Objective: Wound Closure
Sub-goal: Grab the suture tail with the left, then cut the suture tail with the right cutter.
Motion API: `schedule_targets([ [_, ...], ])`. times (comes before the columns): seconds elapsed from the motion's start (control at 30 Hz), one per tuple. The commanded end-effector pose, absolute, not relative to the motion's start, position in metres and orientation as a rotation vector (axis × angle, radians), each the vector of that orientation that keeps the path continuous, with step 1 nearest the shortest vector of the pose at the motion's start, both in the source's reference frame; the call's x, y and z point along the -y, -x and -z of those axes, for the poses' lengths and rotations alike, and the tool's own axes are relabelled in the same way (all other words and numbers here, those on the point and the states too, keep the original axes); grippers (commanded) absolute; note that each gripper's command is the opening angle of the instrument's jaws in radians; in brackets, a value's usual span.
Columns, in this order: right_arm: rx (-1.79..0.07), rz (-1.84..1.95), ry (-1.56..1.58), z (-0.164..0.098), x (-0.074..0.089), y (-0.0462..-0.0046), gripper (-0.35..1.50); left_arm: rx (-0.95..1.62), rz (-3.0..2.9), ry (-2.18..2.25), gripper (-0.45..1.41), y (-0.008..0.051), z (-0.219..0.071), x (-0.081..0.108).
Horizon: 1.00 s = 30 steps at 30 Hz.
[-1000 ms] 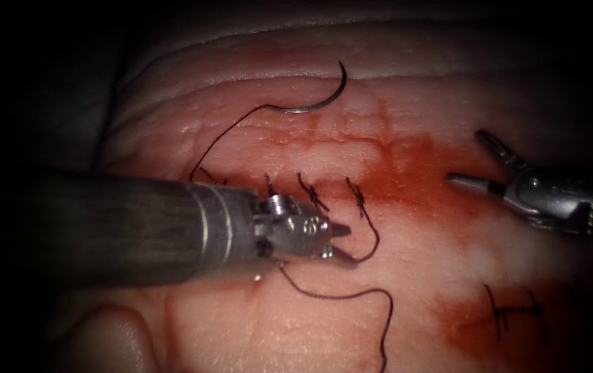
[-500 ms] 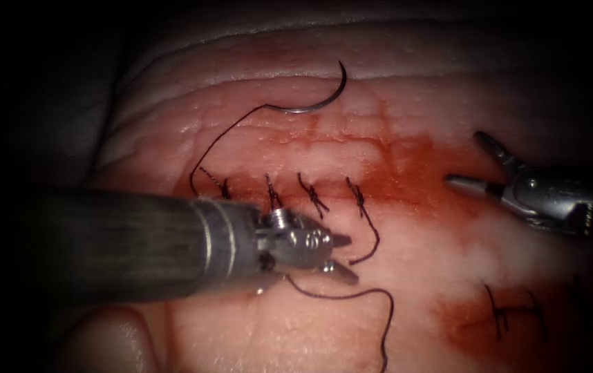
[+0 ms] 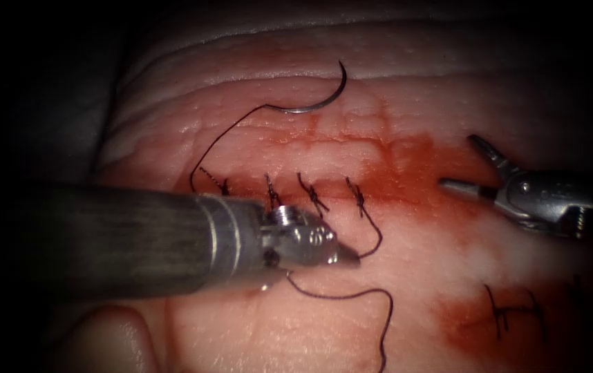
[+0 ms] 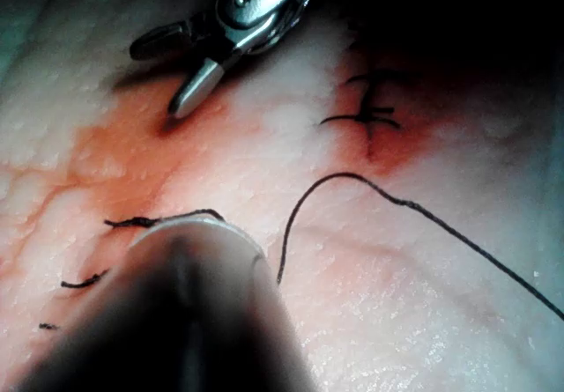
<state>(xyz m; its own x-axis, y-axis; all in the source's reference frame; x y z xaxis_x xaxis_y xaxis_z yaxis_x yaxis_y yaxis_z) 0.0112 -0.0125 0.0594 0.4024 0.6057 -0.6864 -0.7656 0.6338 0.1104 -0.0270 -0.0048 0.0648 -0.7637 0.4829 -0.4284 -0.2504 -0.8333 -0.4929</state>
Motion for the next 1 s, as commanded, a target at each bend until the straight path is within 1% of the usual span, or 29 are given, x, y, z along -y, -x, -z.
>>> schedule_targets([
  [0.03,-0.765,-0.874,0.232,-0.060,0.013,-0.0120,0.84,0.577,-2.548,0.802,-0.45,0.0274,-0.065,0.005],
  [0.07,-0.766,-0.871,0.228,-0.060,0.013,-0.0120,0.81,0.572,-2.541,0.816,-0.45,0.0272,-0.065,0.004],
  [0.13,-0.771,-0.867,0.222,-0.060,0.013,-0.0121,0.81,0.555,-2.538,0.831,-0.45,0.0267,-0.065,0.004],
  [0.17,-0.776,-0.854,0.214,-0.060,0.013,-0.0122,0.88,0.547,-2.533,0.836,-0.45,0.0265,-0.064,0.003],
  [0.3,-0.792,-0.755,0.194,-0.060,0.014,-0.0132,0.91,0.512,-2.510,0.878,-0.45,0.0255,-0.063,0.002],
  [0.4,-0.819,-0.664,0.206,-0.060,0.015,-0.0148,1.16,0.478,-2.483,0.912,-0.45,0.0247,-0.062,0.001],
  [0.47,-0.849,-0.604,0.199,-0.060,0.015,-0.0160,1.23,0.454,-2.477,0.927,-0.45,0.0243,-0.062,0.001],
  [0.53,-0.887,-0.545,0.165,-0.060,0.016,-0.0176,1.25,0.444,-2.465,0.935,-0.45,0.0240,-0.062,0.000],
  [0.57,-0.908,-0.506,0.136,-0.061,0.017,-0.0190,1.26,0.444,-2.463,0.937,-0.45,0.0238,-0.061,0.000],
  [0.6,-0.921,-0.494,0.129,-0.061,0.017,-0.0195,1.25,0.442,-2.464,0.934,-0.45,0.0237,-0.061,0.000],
  [0.63,-0.932,-0.482,0.119,-0.061,0.017,-0.0200,1.16,0.442,-2.464,0.934,-0.45,0.0236,-0.061,0.000],
  [0.67,-0.945,-0.463,0.101,-0.061,0.017,-0.0205,0.98,0.442,-2.465,0.933,-0.45,0.0235,-0.061,0.000],
  [0.7,-0.951,-0.456,0.095,-0.061,0.017,-0.0208,0.94,0.442,-2.465,0.933,-0.45,0.0235,-0.061,0.000],
  [1.0,-0.955,-0.471,0.163,-0.061,0.017,-0.0221,0.96,0.439,-2.471,0.933,-0.45,0.0234,-0.061,0.001],
])
